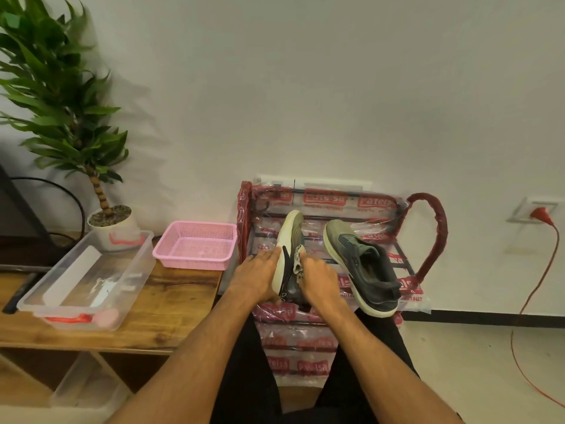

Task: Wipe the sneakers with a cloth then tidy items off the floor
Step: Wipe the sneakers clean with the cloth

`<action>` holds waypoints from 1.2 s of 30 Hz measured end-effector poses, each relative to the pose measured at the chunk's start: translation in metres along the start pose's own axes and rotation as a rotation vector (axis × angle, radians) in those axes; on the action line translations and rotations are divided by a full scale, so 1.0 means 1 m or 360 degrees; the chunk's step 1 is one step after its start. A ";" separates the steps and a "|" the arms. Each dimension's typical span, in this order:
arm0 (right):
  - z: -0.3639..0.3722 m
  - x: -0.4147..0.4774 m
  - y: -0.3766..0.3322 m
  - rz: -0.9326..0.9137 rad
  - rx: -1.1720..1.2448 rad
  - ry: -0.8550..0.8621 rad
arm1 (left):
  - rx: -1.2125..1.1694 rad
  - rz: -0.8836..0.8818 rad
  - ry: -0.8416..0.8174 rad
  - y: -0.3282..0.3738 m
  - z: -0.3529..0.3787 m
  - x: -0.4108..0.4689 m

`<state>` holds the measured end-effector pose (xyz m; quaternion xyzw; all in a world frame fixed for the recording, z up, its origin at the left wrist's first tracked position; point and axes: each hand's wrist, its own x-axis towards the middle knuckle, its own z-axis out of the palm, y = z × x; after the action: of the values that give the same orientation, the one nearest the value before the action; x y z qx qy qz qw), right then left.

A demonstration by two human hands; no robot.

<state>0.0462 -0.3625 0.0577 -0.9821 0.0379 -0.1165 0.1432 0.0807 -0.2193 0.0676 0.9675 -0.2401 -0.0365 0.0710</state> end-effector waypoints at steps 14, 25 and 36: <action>0.004 0.010 0.001 0.0056 0.0026 -0.0120 | -0.0045 -0.0004 -0.0007 0.001 -0.004 -0.003; -0.021 0.020 -0.001 0.0099 0.0168 -0.0368 | 0.0023 -0.0042 0.0030 0.001 -0.005 -0.005; -0.055 0.037 0.031 0.0297 0.0253 -0.0374 | -0.0015 -0.0056 -0.0007 0.002 -0.007 -0.006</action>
<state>0.0675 -0.4113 0.1078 -0.9667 0.1026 0.0105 0.2341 0.0751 -0.2176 0.0747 0.9711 -0.2229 -0.0410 0.0744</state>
